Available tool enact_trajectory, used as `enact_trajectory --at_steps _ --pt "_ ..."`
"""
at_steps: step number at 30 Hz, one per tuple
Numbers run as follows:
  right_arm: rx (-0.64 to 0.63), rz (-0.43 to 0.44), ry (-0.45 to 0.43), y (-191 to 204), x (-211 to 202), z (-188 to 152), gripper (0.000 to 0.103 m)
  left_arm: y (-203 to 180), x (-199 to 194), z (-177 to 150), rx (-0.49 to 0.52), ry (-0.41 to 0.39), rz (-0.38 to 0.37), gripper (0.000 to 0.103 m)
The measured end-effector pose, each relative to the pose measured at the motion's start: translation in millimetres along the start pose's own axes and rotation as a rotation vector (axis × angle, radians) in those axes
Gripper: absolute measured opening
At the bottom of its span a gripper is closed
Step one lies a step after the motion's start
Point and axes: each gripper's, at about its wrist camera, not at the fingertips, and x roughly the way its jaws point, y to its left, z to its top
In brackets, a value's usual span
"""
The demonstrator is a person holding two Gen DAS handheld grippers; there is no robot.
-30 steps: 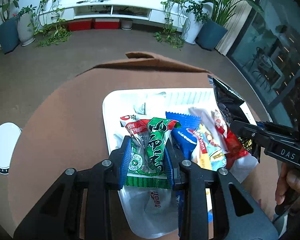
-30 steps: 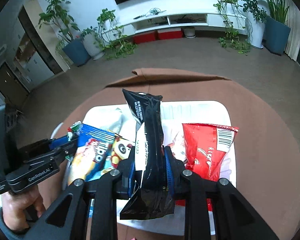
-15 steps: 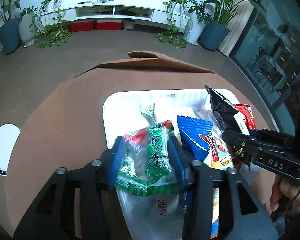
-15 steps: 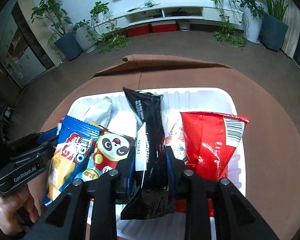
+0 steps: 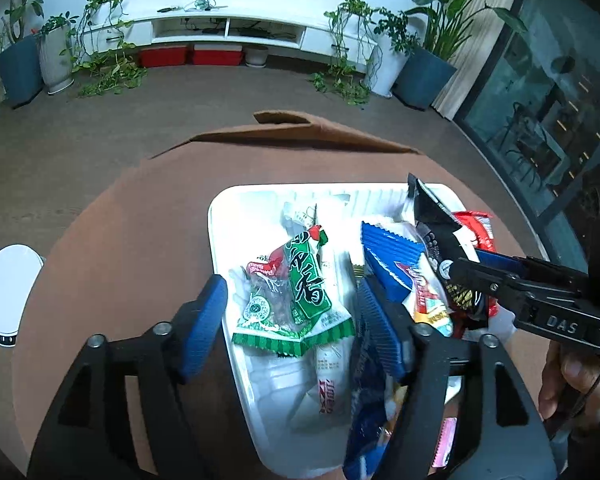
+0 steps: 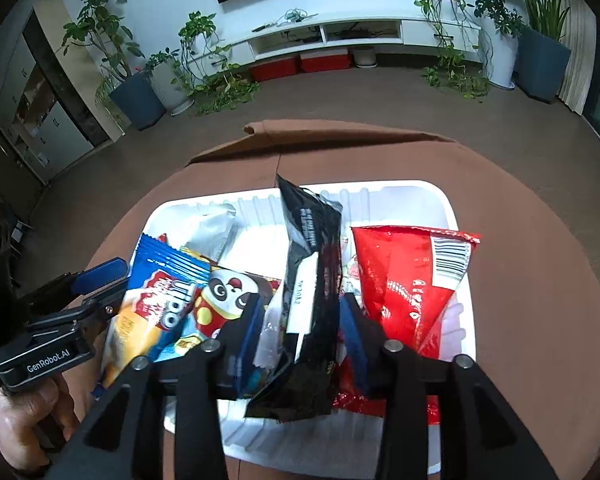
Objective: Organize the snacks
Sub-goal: 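Release the green packet and black bag into the tray, pull both tools back, then move both tools back to the orange and pink packets on the table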
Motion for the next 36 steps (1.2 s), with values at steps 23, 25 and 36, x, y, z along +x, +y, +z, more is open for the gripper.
enact_trajectory --at_steps 23,25,36 --pt "-0.232 -0.130 0.109 -39.5 -44.4 -117.5 0.073 -46.2 -114.0 -146.6 -0.045 -0.046 -0.113 0.103" --pt "-0.267 -0.130 0.115 -33.0 -47.7 -128.5 0.072 -49.7 -120.8 -161.5 -0.058 -0.045 -0.107 0.103" --pt "-0.251 -0.071 0.126 -10.0 -76.4 -174.8 0.072 -63.4 -133.8 -213.6 -0.129 -0.001 -0.114 0.103"
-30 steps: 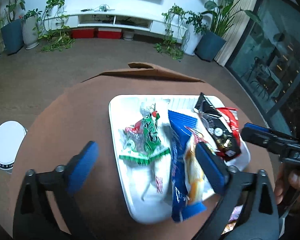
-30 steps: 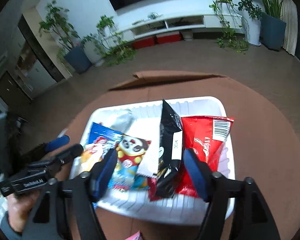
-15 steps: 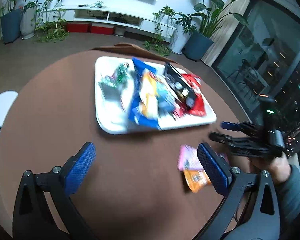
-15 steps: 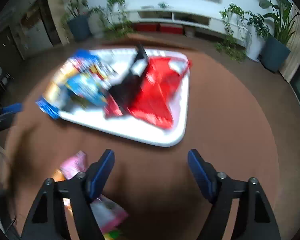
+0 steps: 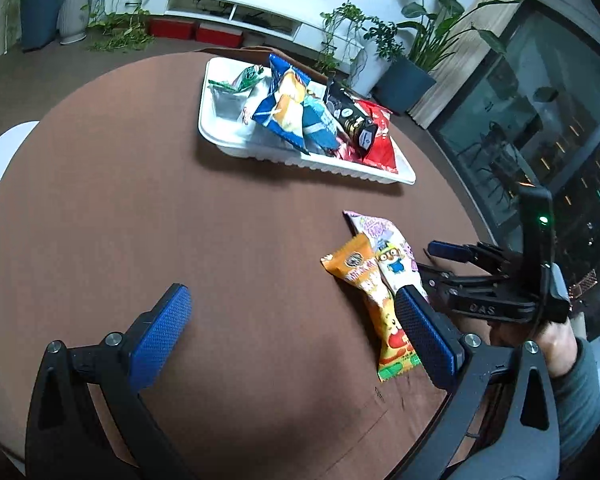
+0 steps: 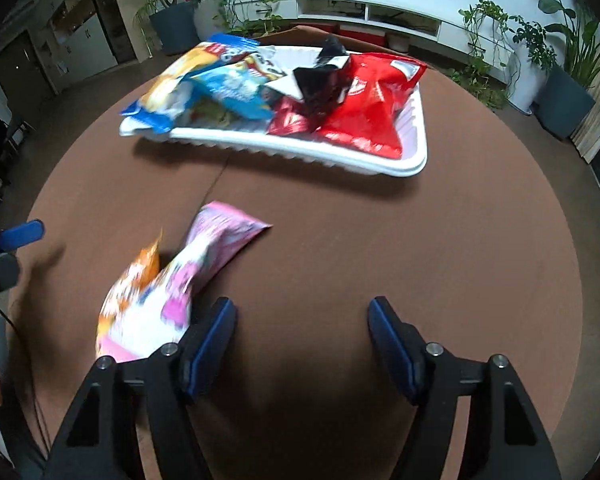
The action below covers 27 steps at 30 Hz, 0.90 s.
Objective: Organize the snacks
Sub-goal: 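Move both tools back to the orange and pink packets on the table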
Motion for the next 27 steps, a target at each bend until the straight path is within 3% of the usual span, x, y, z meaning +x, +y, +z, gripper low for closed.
enact_trajectory --at_steps 8,13,16,19,27 --pt "0.101 0.026 -0.064 4.1 -27.8 -24.2 0.078 -32.9 1.2 -4.1 0.049 0.010 0.010 0.103" --pt "0.334 -0.020 -0.150 -25.9 -47.9 -58.0 0.081 -60.4 19.2 -9.6 0.099 0.048 0.038 0.103" --pt "0.402 -0.016 -0.158 -38.6 -49.2 -73.2 0.081 -76.6 34.3 -13.0 0.147 0.085 0.078 0.103" --pt "0.428 -0.002 -0.154 -44.3 -46.6 -79.8 0.081 -80.1 54.7 -13.7 0.168 0.142 0.149 0.103" --pt "0.381 0.002 -0.179 -36.7 -45.1 -80.2 0.081 -75.7 71.1 -7.0 0.168 0.167 0.193 0.101"
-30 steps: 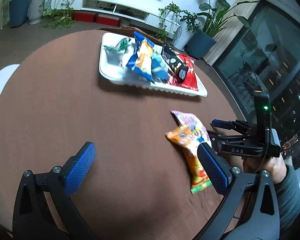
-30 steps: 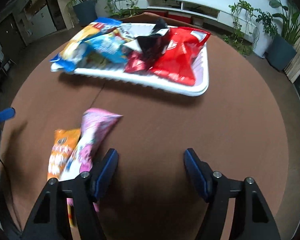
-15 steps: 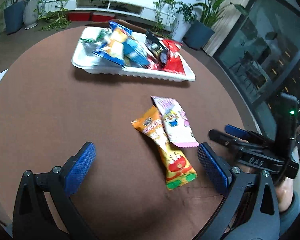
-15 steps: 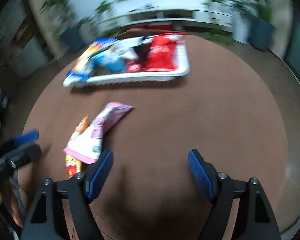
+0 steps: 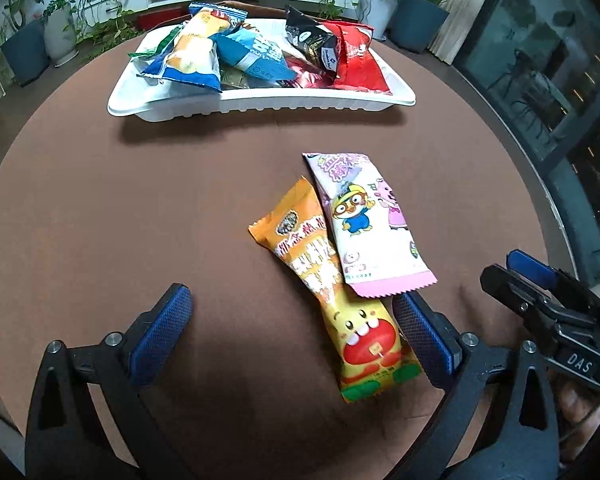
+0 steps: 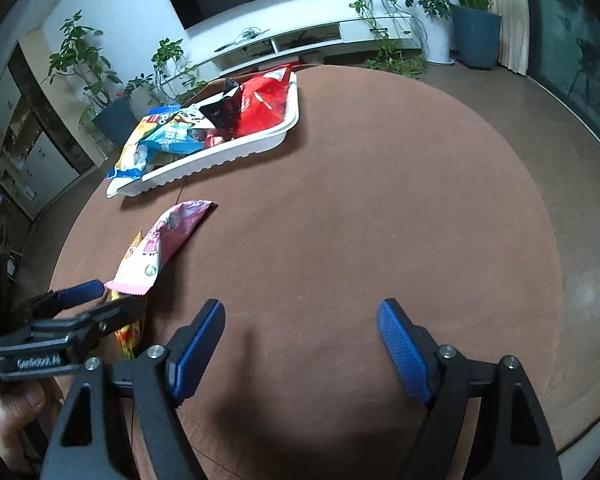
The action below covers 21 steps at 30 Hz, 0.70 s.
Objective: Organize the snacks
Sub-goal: 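Move both tools back to the orange and pink packets on the table, then grasp the orange wafer packet with the left tool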
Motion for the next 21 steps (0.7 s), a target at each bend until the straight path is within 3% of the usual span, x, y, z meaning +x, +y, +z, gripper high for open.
enact_trajectory --at_steps 5,9,12,17,21 --pt "-0.011 0.007 -0.021 1.9 -2.6 -0.7 0.081 -4.2 7.7 5.4 0.045 0.009 0.039 0.077" --pt "-0.010 0.004 -0.025 1.3 -3.9 -0.6 0.081 -3.7 11.0 10.6 0.054 0.012 0.024 0.072" --pt "-0.011 0.011 -0.030 1.7 -6.3 -1.1 0.081 -1.4 10.4 14.3 0.074 0.016 0.030 0.062" --pt "-0.008 0.032 -0.035 6.0 -10.9 1.9 0.081 5.8 6.8 14.6 0.111 0.013 0.057 0.033" --pt "-0.015 0.051 -0.022 14.7 -12.4 7.5 0.081 15.6 0.4 7.9 0.134 0.006 0.056 0.022"
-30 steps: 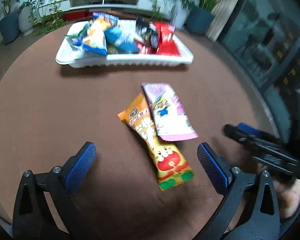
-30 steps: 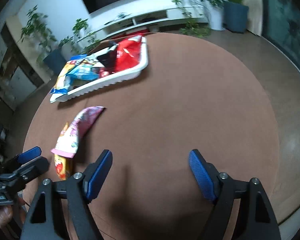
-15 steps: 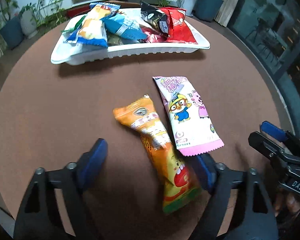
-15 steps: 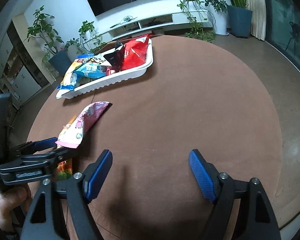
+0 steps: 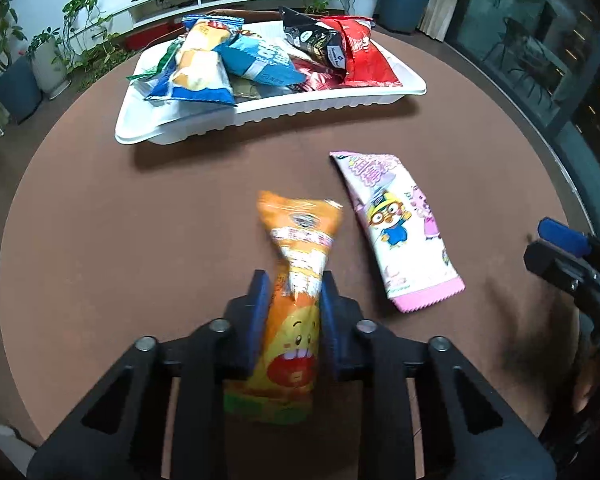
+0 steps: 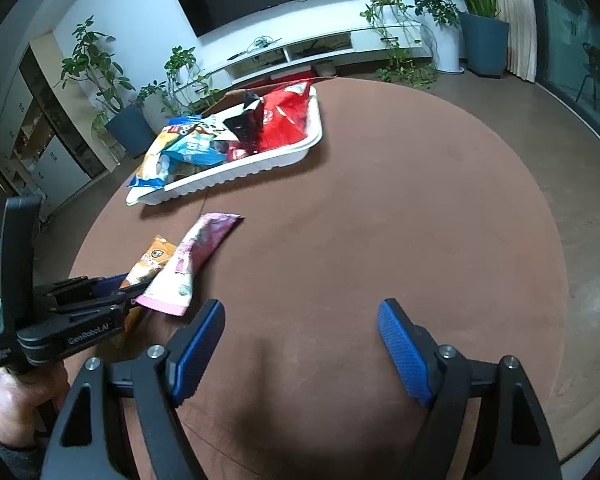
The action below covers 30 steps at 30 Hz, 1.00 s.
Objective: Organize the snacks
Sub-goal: 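Grasp the orange wafer packet with the left tool, then grasp the pink cartoon packet with the right tool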
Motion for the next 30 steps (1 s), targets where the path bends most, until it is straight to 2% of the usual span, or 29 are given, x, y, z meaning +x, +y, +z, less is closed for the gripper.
enact_trajectory --at_steps 5,10,17,23,28,30 --pt "-0.049 0.017 0.025 25.0 6.8 8.8 0.081 12.6 -10.3 -17.6 0.000 -0.027 -0.011 0.021" --pt "-0.144 0.005 0.051 62.1 28.0 24.4 0.081 35.8 -31.0 -42.5 -0.071 -0.076 -0.048 0.021" --pt "-0.155 -0.020 0.140 87.2 73.3 44.8 0.080 48.4 -50.1 -64.7 -0.117 -0.113 -0.093 0.021" --pt "-0.182 -0.065 0.192 100.3 93.6 45.0 0.066 54.0 -48.1 -70.5 -0.137 -0.117 -0.112 0.021" --pt "-0.258 -0.133 0.184 114.2 97.2 40.3 0.059 54.9 -42.3 -72.0 -0.144 -0.113 -0.116 0.021" --pt "-0.284 -0.138 0.179 117.4 96.2 38.6 0.047 54.7 -40.1 -71.0 -0.148 -0.115 -0.114 0.021"
